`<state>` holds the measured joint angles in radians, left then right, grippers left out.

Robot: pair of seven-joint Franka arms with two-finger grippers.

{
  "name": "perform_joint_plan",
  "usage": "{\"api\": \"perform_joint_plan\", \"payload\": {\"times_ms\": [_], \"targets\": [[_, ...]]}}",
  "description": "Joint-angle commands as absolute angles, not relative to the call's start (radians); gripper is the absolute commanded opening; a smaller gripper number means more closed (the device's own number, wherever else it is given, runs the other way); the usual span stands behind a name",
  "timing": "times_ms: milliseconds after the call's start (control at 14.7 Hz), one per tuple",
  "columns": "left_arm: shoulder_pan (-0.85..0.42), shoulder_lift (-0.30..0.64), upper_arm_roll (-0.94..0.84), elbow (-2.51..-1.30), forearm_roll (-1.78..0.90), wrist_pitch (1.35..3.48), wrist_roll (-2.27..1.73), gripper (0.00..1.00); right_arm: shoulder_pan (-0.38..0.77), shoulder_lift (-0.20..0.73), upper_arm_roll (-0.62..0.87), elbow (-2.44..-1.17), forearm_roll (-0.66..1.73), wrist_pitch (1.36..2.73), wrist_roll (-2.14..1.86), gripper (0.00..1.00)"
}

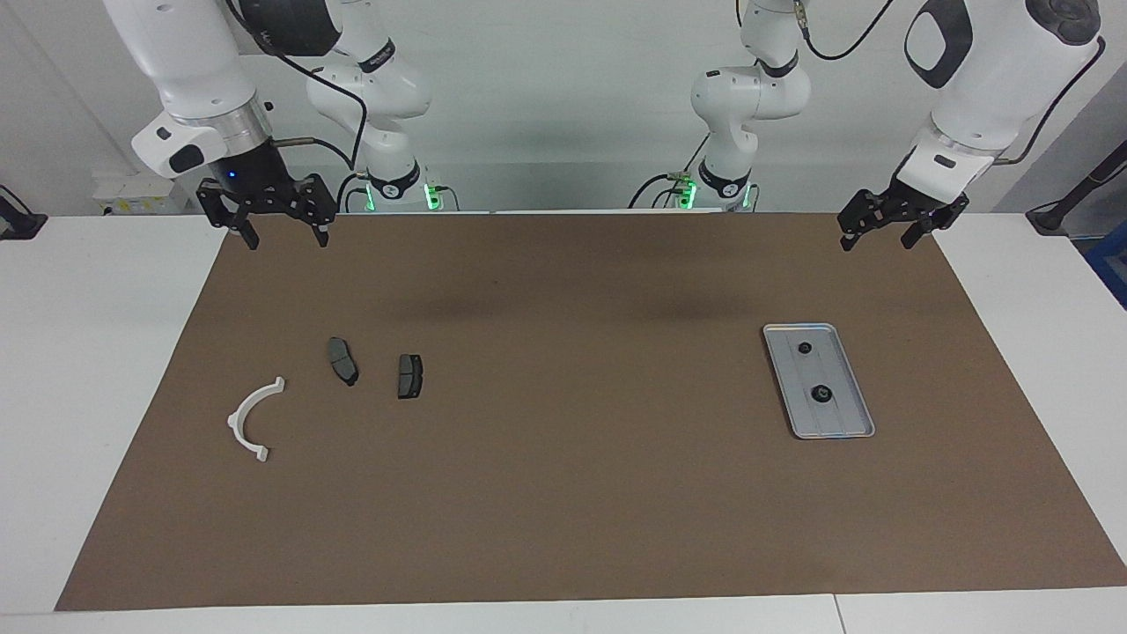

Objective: Place bearing gear from tray to pile

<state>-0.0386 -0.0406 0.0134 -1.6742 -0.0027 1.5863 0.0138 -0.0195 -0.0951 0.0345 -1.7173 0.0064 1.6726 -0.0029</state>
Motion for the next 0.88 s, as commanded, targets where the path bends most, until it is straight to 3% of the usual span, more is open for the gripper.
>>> {"api": "perform_joint_plan", "payload": {"times_ms": [0,475,815], "targets": [[-0.018,-0.026,-0.002,-1.649,-0.015,1.566,0.012,1.0,-0.035,-0.1,0.043,-1.717,0.031,1.672,-0.002,1.0],[-0.02,-0.043,0.015,-1.713,-0.012,1.661,0.014,1.0,-0.035,-0.098,0.043,-1.717,0.031,1.672,-0.002,1.0],[-0.018,-0.078,0.034,-1.893,-0.011,1.856,0.018,1.0,-0.035,-0.1,0.043,-1.715,0.031,1.678,-0.002,1.0]]}}
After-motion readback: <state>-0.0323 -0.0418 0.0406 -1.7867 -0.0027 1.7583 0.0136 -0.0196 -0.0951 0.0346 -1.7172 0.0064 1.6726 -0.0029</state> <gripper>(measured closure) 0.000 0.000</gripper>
